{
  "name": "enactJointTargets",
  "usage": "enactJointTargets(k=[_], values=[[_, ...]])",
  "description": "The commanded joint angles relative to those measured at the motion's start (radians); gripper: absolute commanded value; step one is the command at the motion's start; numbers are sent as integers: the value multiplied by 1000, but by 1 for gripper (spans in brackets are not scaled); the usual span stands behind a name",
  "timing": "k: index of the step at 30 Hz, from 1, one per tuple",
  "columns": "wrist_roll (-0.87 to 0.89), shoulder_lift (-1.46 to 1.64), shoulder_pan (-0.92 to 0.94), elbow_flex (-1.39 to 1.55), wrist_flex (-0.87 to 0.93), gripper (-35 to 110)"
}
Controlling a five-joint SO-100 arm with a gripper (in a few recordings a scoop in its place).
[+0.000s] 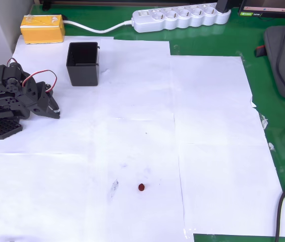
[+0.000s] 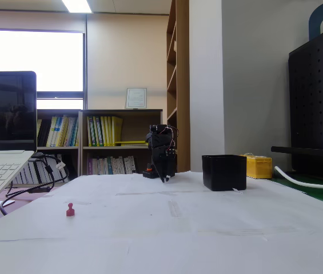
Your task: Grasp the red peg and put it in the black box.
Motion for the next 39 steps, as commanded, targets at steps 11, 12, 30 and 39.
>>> enactJointTargets(k=[11,12,30,39], values=[[34,-114,34,-101,74,0],[34,-114,34,-101,74,0],[34,-115,31,-101,74,0],[94,-66,-43,-101,-26,0]])
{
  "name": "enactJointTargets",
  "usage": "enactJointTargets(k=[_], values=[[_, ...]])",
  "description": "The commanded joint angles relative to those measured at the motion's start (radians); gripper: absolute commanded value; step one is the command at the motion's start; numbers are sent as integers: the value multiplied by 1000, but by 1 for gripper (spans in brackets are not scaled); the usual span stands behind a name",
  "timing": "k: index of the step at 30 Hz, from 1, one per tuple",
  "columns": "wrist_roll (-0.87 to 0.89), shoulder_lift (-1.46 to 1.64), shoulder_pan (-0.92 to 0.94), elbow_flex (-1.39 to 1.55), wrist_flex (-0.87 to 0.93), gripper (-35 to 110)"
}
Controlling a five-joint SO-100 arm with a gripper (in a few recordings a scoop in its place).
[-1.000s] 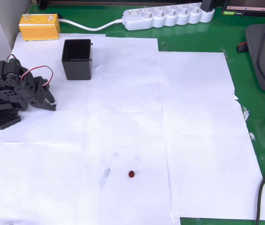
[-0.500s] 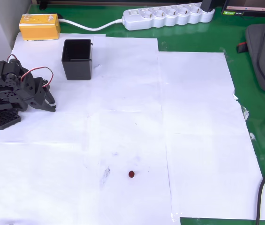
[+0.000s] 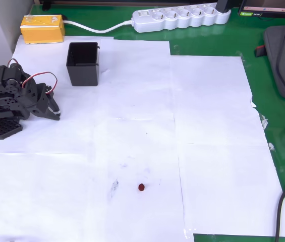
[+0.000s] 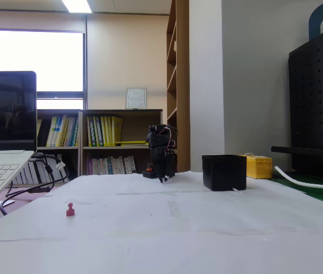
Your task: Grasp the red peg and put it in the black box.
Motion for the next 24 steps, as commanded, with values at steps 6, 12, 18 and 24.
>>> enactJointTargets(k=[6,12,18,24], values=[[-23,255,18,-95,-414,0],[-104,574,84,-87,-808,0],[-120,992,141,-80,-1419,0],[-114,1258,167,-80,-1815,0]])
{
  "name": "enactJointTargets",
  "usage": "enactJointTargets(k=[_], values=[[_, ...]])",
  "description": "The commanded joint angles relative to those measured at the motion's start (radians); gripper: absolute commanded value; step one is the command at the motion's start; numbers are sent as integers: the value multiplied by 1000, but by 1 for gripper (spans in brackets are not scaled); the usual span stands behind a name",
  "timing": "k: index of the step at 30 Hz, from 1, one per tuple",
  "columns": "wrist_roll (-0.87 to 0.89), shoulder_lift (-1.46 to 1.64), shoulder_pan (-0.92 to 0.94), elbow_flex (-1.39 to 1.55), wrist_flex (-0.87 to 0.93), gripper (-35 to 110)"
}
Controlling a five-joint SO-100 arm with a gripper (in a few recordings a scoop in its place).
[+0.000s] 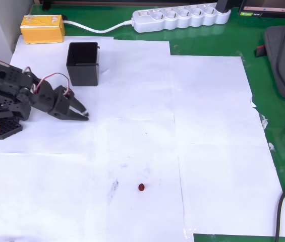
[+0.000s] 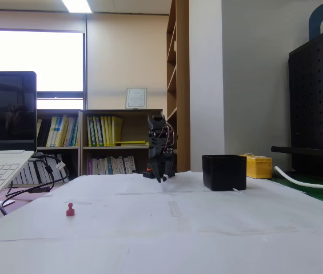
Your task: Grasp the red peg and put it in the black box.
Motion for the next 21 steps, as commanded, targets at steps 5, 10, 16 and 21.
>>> enactJointTargets(k=[5,10,16,21], values=[[23,311,35,-75,-439,1],[69,529,66,-20,-663,7],[-3,824,117,109,-876,10],[-34,891,123,130,-933,8]])
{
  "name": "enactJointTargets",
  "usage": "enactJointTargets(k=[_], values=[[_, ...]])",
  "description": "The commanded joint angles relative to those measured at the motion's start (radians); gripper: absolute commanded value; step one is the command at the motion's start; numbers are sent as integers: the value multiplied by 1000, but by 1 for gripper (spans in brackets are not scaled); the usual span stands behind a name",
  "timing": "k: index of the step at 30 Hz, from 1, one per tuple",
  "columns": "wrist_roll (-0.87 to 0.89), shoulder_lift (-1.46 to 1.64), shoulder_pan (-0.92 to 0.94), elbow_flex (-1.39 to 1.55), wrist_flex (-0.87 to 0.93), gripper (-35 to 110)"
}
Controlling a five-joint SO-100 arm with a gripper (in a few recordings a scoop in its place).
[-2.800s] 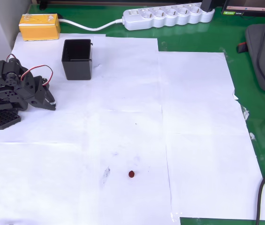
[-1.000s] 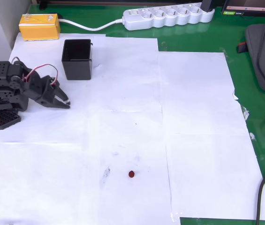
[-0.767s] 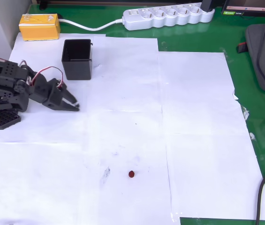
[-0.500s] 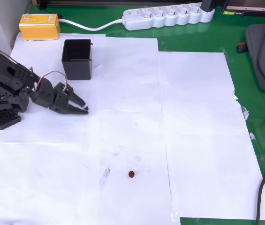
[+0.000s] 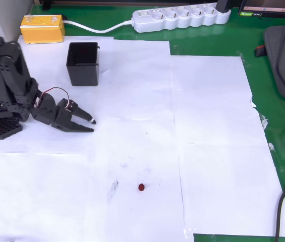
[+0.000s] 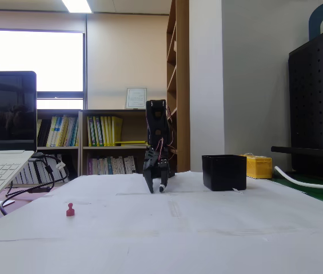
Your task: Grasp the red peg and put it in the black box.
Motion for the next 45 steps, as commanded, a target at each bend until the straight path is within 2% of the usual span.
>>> enactJointTargets(k=[1,4,6,25,33,45], values=[[-14,58,6,28,-51,6],[-118,129,20,35,-83,4],[-97,141,23,55,-86,0],[43,454,164,265,-402,0],[80,548,218,396,-468,0],[110,548,291,517,-365,0]])
